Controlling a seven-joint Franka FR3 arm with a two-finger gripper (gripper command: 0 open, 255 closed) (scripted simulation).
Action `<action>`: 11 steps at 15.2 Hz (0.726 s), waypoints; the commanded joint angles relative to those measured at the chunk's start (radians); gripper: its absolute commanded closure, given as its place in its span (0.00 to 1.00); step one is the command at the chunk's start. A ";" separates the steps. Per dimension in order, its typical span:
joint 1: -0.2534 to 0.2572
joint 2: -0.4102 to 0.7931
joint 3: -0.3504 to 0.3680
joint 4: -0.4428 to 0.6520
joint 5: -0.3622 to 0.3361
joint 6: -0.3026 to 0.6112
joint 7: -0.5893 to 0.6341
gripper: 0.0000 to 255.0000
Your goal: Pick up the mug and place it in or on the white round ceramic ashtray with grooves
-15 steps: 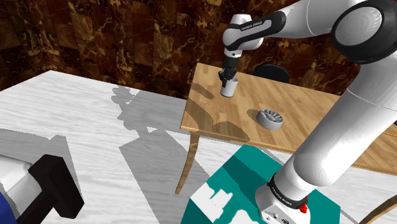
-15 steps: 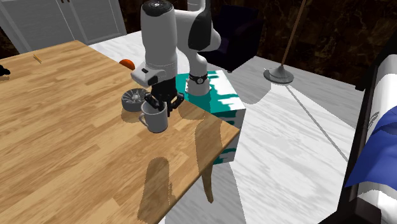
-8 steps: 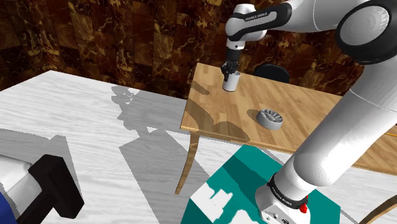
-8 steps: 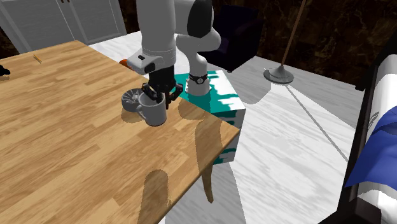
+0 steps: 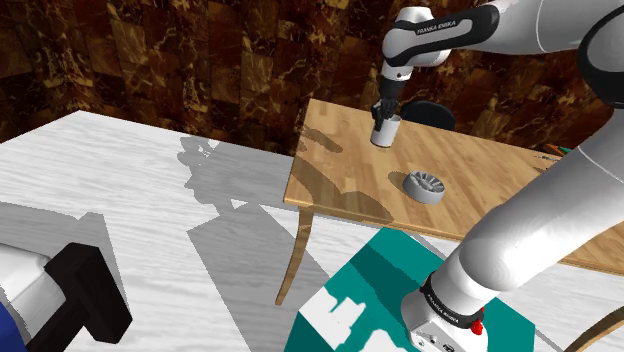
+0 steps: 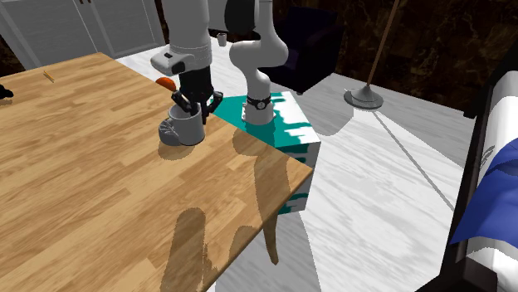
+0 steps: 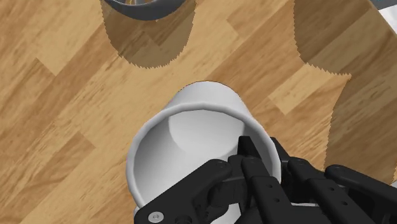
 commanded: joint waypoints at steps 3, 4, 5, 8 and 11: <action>-0.040 -0.106 -0.035 -0.094 -0.046 -0.001 -0.052 1.00; -0.051 -0.130 -0.045 -0.113 -0.058 -0.003 -0.066 1.00; -0.062 -0.154 -0.054 -0.130 -0.069 -0.006 -0.081 1.00; -0.097 -0.221 -0.085 -0.175 -0.106 -0.018 -0.127 1.00; -0.135 -0.281 -0.119 -0.210 -0.143 -0.032 -0.178 1.00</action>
